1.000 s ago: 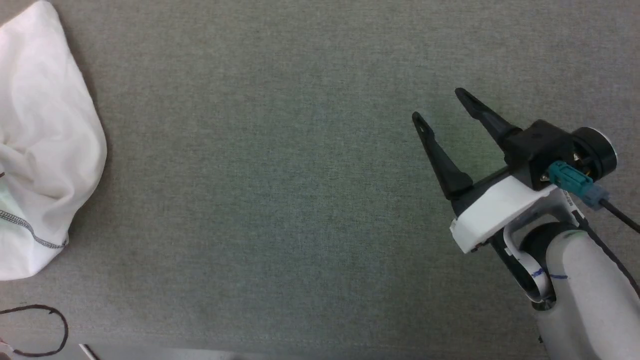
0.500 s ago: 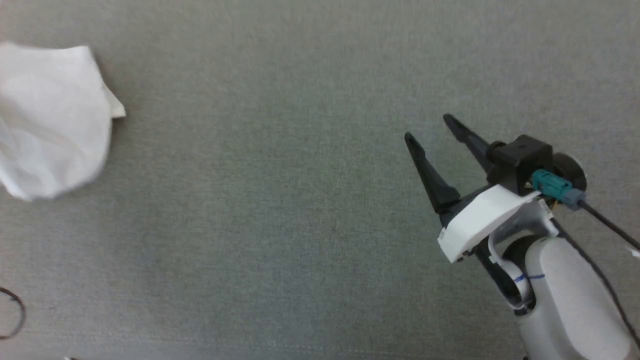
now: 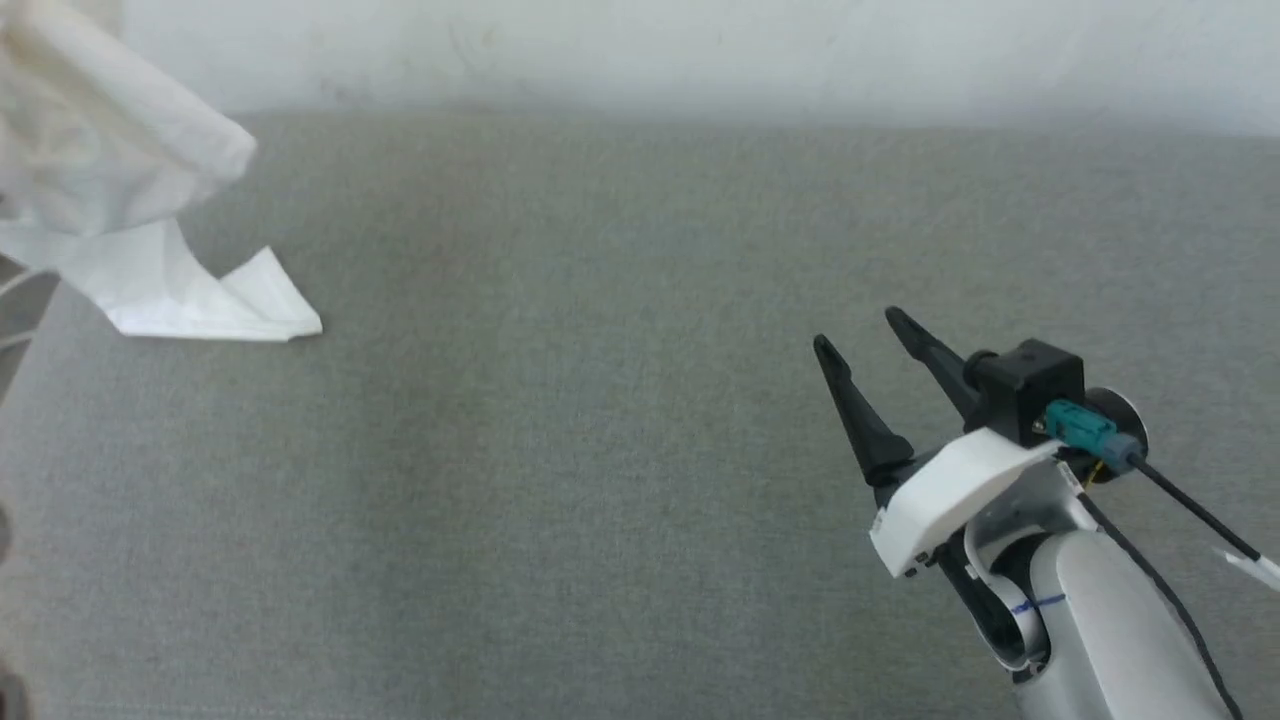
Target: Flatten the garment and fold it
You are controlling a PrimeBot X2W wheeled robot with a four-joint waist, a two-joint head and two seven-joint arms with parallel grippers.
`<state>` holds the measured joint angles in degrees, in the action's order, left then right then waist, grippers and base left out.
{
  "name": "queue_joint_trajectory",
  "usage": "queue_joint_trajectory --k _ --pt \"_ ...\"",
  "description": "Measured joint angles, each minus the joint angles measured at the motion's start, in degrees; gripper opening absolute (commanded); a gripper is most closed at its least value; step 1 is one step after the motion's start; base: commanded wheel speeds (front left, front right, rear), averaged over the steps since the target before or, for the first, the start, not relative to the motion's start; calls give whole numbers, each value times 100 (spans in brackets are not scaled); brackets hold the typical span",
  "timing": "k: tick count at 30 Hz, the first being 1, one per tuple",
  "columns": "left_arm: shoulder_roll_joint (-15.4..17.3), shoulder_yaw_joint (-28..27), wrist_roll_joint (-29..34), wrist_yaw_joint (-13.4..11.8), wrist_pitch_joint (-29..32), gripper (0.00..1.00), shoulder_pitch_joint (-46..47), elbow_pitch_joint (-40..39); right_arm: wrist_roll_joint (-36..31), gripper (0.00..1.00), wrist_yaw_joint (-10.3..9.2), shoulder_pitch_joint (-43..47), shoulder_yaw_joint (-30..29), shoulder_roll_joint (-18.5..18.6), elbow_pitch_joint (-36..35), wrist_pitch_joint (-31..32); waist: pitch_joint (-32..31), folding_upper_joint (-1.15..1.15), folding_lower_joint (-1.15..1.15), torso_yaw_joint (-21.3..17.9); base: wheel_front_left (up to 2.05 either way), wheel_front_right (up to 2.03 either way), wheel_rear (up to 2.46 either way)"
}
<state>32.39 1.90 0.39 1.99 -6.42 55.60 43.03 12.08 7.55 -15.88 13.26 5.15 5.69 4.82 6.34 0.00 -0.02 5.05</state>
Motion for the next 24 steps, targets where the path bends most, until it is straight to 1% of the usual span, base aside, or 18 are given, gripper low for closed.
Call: queue_joint_trajectory --k 5,7,10,13,16,20,24 --pt "-630 181 -280 157 220 0 -74 -465 -186 100 0 165 -54 -26 -32 -5 -257 0 0 -231 0 0 0" --pt "-955 288 -400 200 441 0 -241 -751 -250 100 0 224 -57 -37 -70 -7 -319 0 0 -369 0 0 0" --pt "-1429 441 -561 200 866 0 -612 -1274 -333 100 0 287 -36 -58 -122 -5 -399 0 1 -593 0 0 0" --pt "-1866 615 -732 180 1330 0 -1072 -1960 -427 100 0 378 -42 -78 -176 -7 -469 0 1 -826 0 0 0" --pt "-2197 791 -801 35 1818 0 -1599 -2747 -541 100 0 469 -54 -99 -250 -8 -522 0 1 -1061 0 0 0" --pt "-2388 913 -804 -285 2345 0 -2401 -3602 -654 100 0 570 -89 -121 -349 -34 -550 0 1 -1339 0 0 0" --pt "-2465 872 -738 -818 2550 0 -3520 -3988 -722 100 0 627 -112 -148 -411 -42 -519 0 1 -1545 0 0 0"
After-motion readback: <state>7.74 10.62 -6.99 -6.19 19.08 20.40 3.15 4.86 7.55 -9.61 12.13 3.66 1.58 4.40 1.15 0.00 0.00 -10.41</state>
